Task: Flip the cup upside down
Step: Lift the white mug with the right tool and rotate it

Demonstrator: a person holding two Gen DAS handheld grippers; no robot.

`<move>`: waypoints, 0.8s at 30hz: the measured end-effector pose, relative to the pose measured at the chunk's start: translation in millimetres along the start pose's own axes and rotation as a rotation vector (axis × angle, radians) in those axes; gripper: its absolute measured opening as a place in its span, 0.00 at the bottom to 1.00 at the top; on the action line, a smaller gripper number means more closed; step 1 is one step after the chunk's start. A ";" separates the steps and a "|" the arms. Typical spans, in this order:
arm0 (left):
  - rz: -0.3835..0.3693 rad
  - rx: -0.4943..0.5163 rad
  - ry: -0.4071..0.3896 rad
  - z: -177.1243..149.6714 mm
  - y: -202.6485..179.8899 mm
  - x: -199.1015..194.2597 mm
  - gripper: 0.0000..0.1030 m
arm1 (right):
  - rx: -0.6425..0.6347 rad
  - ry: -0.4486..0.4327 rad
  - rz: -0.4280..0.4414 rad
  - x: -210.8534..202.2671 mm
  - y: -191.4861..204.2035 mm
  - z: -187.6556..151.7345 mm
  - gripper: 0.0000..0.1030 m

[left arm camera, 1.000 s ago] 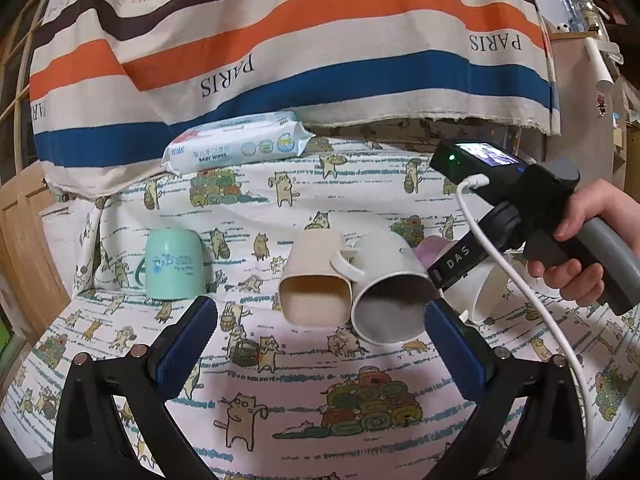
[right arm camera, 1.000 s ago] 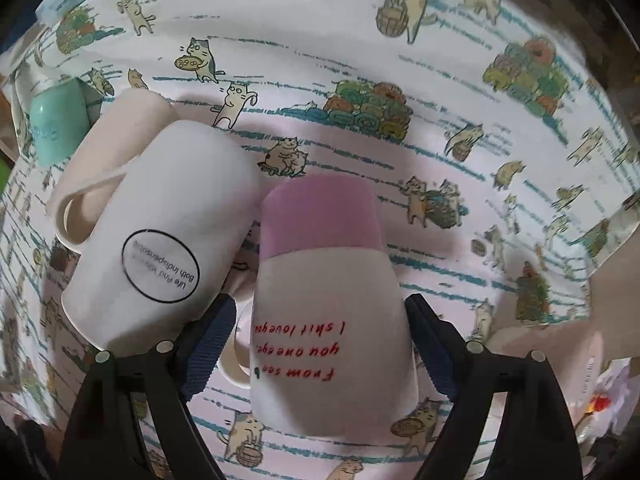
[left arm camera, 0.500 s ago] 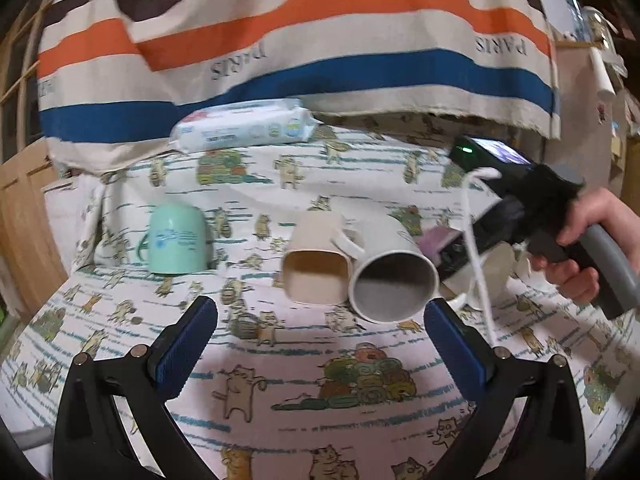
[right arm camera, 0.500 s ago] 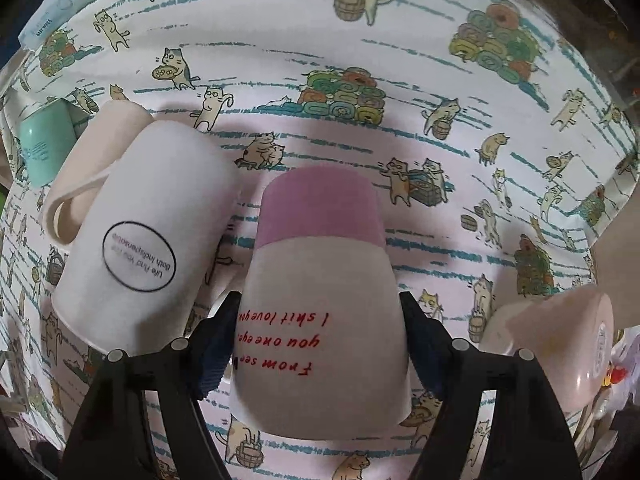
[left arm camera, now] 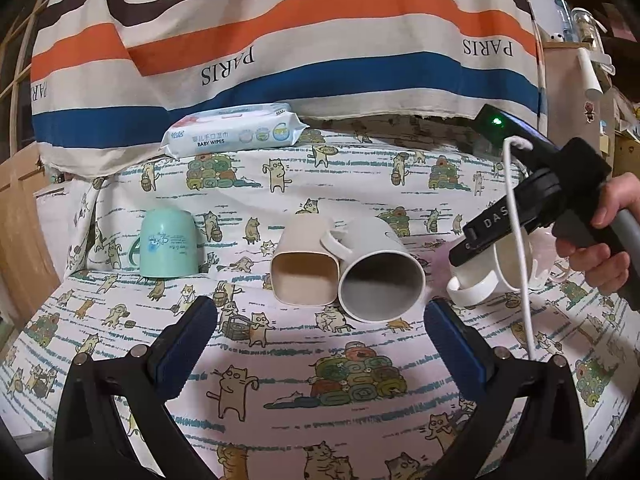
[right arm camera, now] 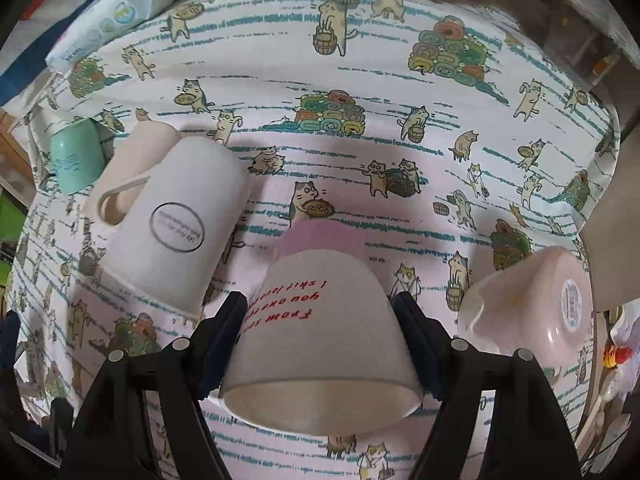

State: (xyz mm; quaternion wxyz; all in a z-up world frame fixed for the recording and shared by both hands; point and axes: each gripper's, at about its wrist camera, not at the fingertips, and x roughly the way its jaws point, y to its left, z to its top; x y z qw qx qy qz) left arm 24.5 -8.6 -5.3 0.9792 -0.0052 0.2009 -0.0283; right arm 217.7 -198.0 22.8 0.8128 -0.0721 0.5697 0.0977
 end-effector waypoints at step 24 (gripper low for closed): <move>-0.010 -0.012 -0.008 -0.2 1.7 -2.0 1.00 | -0.149 -0.043 0.043 -44.8 47.8 -37.1 0.70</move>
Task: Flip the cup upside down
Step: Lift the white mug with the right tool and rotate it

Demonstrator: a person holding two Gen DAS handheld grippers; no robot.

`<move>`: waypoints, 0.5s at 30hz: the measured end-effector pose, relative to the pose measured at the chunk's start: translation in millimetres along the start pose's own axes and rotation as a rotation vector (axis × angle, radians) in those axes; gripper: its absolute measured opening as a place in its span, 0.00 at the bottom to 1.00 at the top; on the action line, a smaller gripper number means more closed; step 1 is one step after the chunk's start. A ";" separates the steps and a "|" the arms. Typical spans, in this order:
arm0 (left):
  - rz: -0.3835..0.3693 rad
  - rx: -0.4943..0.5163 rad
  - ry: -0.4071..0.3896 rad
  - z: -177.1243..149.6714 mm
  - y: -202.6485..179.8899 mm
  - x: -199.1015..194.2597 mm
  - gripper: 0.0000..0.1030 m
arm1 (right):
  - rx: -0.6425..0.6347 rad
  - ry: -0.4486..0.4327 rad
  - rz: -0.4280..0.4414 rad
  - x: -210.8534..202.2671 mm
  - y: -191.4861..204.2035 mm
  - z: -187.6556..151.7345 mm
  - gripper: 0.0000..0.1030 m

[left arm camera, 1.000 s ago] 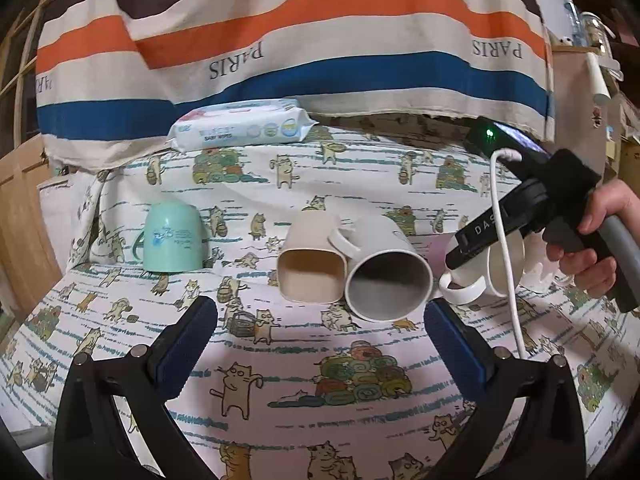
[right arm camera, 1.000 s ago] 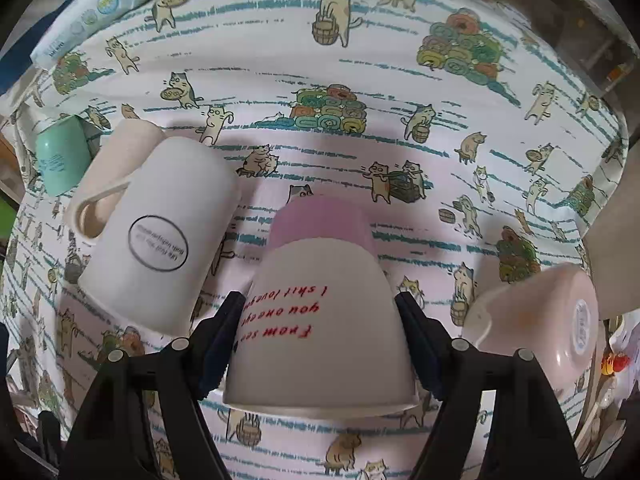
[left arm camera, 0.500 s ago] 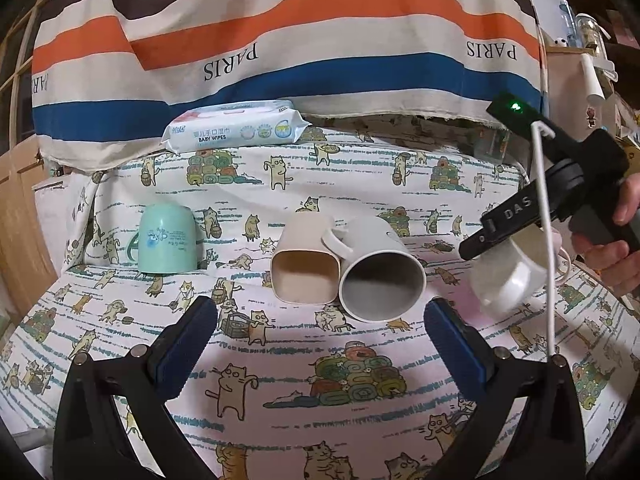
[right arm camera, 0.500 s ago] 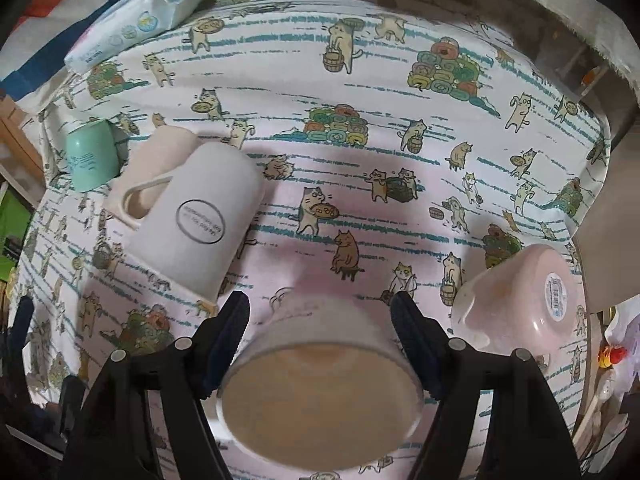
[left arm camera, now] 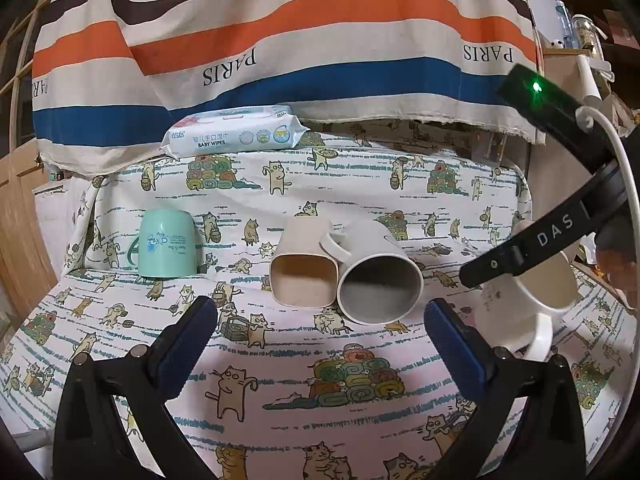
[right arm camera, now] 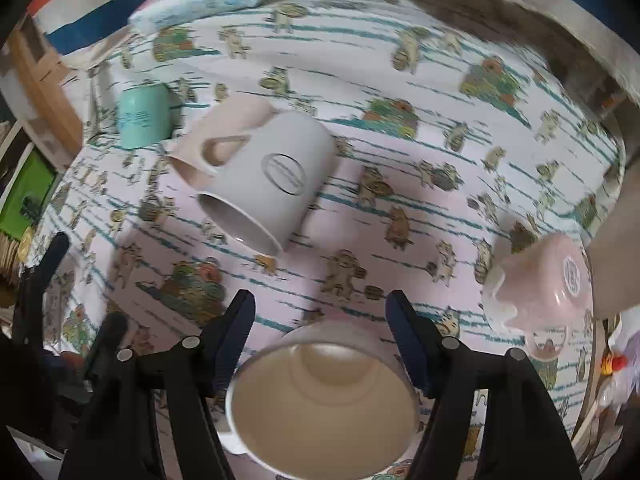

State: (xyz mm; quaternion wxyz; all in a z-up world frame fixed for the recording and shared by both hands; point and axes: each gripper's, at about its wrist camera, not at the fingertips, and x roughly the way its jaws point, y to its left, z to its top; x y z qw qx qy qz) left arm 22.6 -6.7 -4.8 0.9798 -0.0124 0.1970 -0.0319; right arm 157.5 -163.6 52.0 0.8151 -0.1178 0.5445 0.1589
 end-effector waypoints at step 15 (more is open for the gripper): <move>-0.006 0.008 -0.002 0.7 -1.1 0.0 1.00 | 0.067 0.052 0.053 11.1 -28.0 -16.3 0.84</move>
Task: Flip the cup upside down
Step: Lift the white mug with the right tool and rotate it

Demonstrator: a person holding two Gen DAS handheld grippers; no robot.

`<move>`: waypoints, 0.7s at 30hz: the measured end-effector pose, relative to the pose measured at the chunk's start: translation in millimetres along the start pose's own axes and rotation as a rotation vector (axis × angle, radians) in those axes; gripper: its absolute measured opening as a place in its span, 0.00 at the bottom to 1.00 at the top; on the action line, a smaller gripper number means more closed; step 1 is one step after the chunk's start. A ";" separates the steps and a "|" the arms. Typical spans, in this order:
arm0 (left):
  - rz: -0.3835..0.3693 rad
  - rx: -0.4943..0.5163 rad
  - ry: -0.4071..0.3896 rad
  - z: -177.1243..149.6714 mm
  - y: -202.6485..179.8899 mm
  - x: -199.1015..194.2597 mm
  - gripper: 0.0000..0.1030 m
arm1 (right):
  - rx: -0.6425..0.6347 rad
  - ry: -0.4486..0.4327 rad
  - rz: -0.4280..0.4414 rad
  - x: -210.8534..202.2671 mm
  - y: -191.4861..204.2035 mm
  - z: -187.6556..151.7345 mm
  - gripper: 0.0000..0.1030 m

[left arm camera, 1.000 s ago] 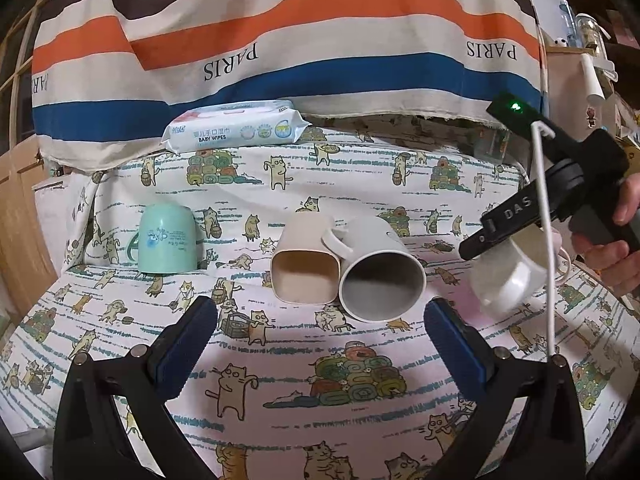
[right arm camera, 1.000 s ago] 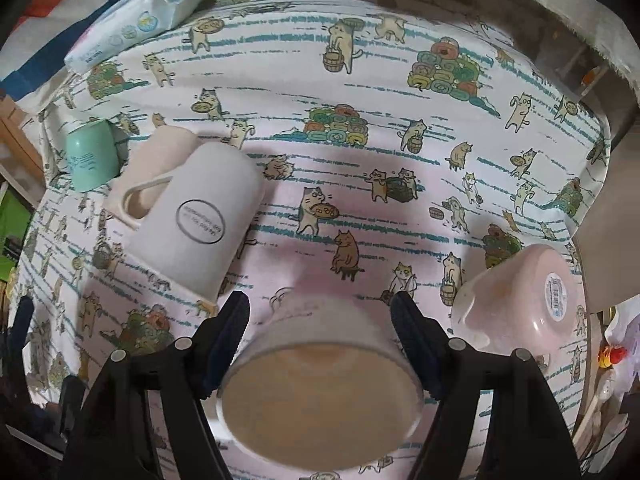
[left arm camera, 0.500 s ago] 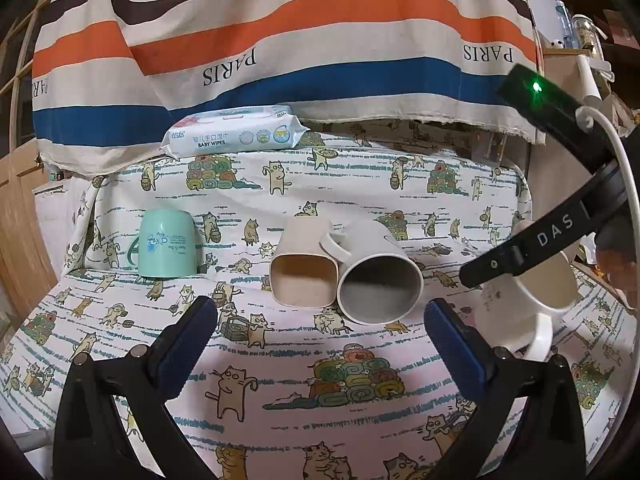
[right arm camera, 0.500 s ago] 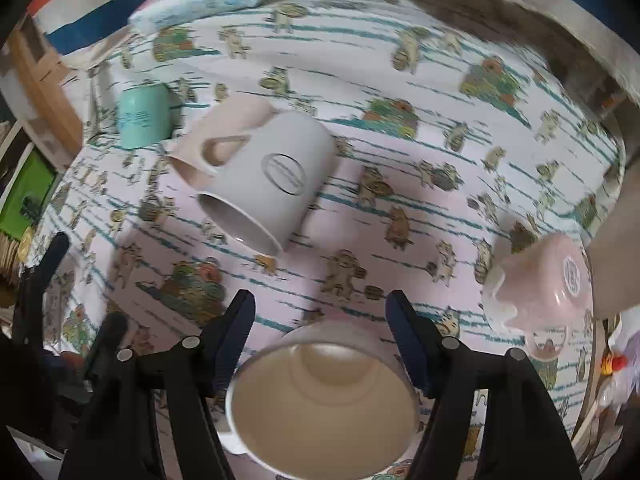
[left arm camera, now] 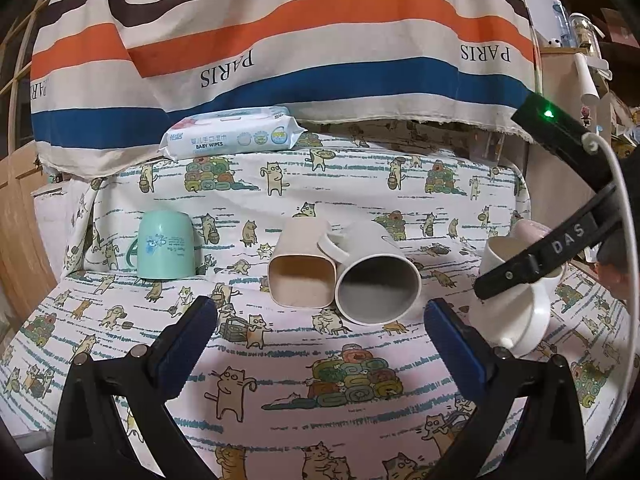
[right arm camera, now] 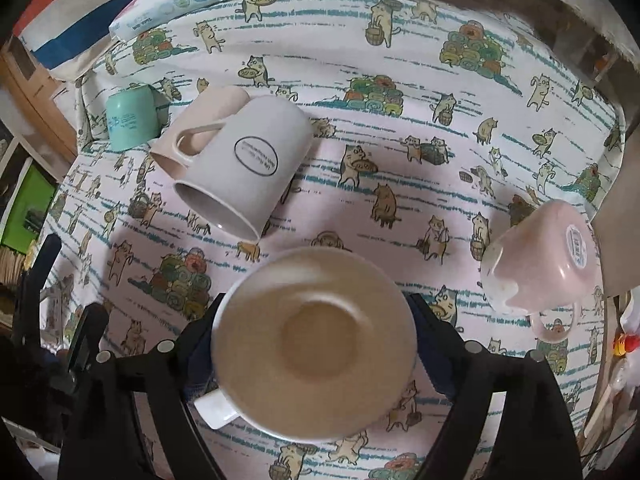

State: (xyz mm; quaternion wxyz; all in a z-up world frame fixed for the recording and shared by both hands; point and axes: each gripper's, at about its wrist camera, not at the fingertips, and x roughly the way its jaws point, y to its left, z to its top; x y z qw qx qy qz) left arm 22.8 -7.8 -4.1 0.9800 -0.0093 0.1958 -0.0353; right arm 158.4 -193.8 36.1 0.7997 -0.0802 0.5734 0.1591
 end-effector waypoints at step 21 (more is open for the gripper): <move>0.003 -0.012 -0.010 -1.2 3.0 -1.4 1.00 | -0.121 0.000 0.022 -28.7 47.5 -37.5 0.77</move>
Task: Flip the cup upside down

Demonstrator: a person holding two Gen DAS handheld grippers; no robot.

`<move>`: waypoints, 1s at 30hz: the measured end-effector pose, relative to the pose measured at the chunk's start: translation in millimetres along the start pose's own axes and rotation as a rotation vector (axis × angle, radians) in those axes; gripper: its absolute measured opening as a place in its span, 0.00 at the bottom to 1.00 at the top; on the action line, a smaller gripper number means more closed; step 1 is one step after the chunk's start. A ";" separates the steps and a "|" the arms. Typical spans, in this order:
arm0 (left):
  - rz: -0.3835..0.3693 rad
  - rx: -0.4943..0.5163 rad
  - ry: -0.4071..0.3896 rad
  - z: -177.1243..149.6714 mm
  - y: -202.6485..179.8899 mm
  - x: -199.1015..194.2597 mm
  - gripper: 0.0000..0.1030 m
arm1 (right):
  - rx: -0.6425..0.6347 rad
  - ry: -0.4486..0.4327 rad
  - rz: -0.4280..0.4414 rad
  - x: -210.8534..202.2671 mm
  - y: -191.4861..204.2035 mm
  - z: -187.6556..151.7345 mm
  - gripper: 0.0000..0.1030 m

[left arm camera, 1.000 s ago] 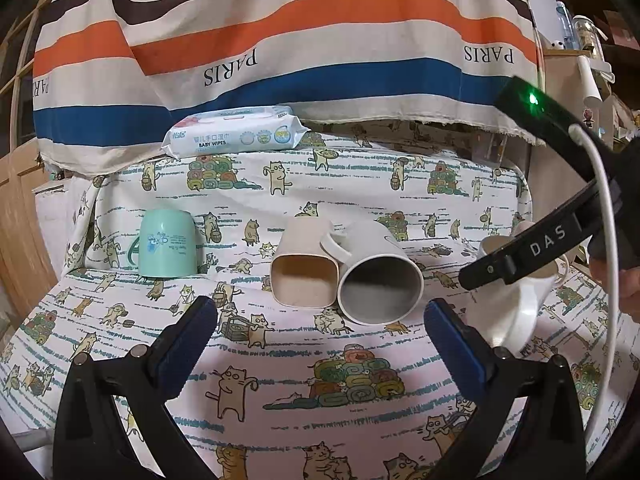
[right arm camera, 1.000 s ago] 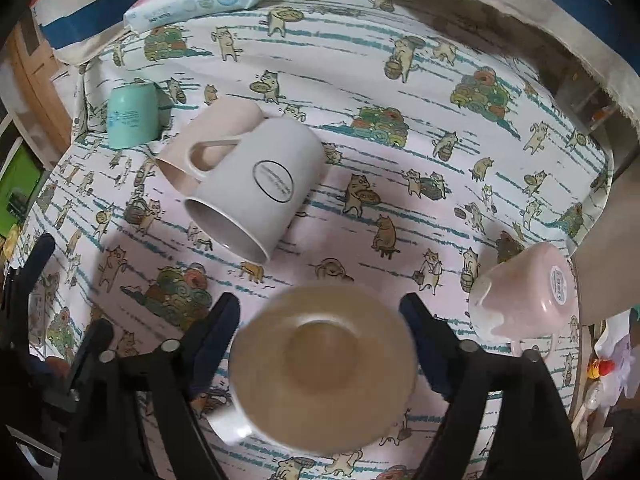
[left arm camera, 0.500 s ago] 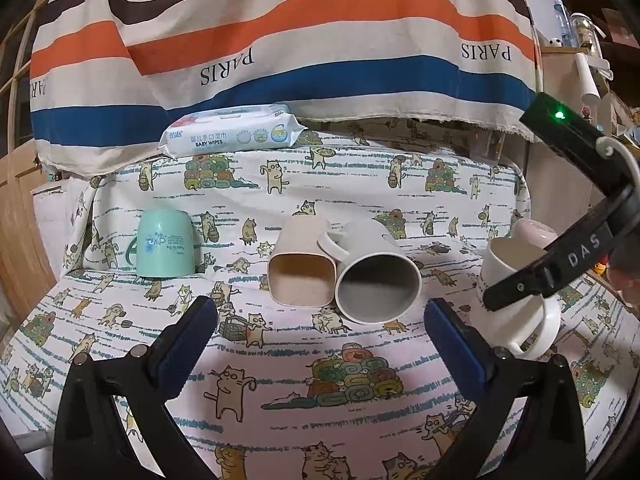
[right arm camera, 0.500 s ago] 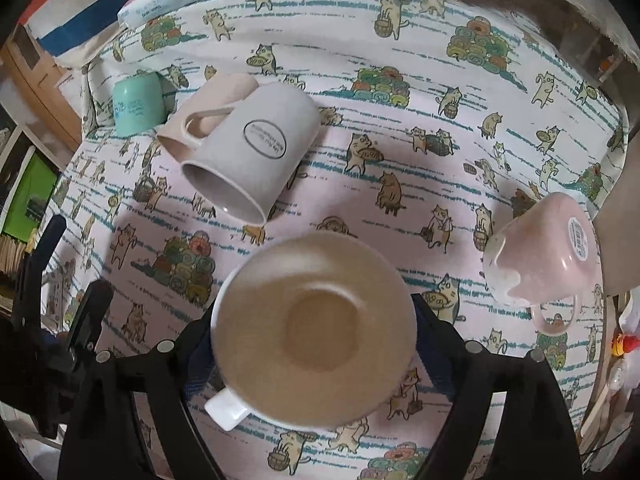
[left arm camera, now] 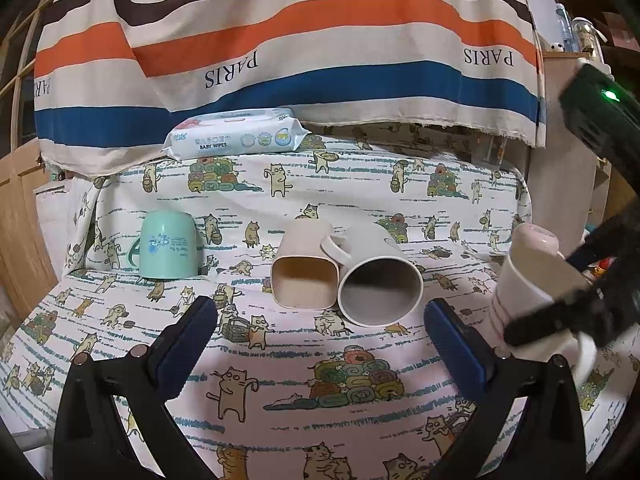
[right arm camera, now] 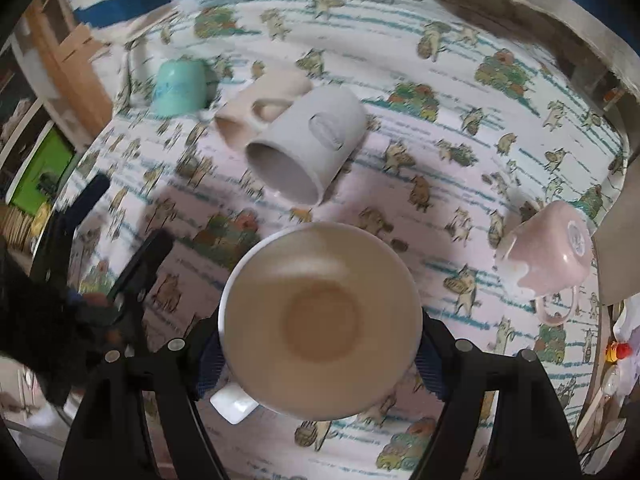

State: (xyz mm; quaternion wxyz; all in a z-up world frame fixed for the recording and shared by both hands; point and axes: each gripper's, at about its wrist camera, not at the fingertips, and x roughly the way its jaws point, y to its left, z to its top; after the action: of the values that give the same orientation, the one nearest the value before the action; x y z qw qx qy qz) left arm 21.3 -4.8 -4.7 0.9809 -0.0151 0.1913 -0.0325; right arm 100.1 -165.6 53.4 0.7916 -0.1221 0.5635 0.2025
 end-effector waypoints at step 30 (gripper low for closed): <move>0.003 0.002 -0.002 0.0 0.3 -1.5 1.00 | 0.123 -0.093 -0.014 -33.6 -43.7 -59.0 0.82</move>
State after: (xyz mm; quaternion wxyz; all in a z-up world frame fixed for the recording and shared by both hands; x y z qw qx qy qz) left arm 19.9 -4.4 -4.2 0.9811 -0.0139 0.1904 -0.0310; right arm 60.9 -235.5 63.7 0.8244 -0.0676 0.5365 0.1675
